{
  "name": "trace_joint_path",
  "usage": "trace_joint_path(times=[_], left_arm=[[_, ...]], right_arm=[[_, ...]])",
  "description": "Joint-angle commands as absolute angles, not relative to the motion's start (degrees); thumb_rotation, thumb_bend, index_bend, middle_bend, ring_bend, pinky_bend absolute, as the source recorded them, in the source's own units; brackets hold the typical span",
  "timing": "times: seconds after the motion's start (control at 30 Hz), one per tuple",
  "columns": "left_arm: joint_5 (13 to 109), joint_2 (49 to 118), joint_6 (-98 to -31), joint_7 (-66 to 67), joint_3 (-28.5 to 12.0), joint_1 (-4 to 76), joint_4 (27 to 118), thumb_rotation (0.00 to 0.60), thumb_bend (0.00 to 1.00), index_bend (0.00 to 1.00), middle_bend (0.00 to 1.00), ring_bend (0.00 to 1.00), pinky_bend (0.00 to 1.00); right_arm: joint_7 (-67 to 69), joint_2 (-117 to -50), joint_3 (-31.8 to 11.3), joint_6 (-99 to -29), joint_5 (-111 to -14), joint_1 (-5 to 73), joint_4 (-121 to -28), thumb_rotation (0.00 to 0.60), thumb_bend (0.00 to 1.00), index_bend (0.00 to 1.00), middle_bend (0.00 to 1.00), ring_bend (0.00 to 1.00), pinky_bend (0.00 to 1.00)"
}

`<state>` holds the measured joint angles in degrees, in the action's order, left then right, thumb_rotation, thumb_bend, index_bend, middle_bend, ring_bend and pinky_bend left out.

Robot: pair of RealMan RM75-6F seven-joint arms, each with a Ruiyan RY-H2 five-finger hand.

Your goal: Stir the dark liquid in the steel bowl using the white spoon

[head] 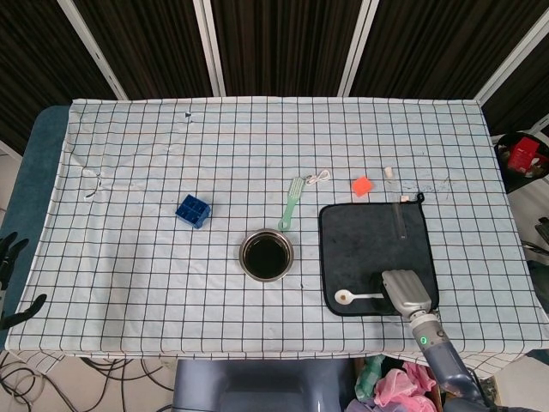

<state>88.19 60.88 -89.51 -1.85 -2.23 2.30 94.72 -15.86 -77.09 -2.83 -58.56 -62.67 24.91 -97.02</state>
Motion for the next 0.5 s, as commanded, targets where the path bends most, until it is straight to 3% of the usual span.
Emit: trace_joint_path(times=[0.03, 0.5], left_arm=[[88.3, 60.9, -89.6, -1.8, -2.2, 2.3, 94.7, 0.6, 0.22, 0.1, 0.01, 0.0, 0.02], [88.0, 61.1, -89.4, -1.0, -2.2, 2.3, 95.0, 0.6, 0.22, 0.1, 0.01, 0.0, 0.02]], right_arm=[[-15.9, -76.8, -3.0, -58.5, -62.6, 25.1, -97.2, 0.6, 0.4, 0.59, 0.85, 1.0, 1.0], [-16.7, -72.5, -5.1, -58.8, -62.7, 26.5, -100.3, 0.6, 0.4, 0.59, 0.85, 1.0, 1.0]])
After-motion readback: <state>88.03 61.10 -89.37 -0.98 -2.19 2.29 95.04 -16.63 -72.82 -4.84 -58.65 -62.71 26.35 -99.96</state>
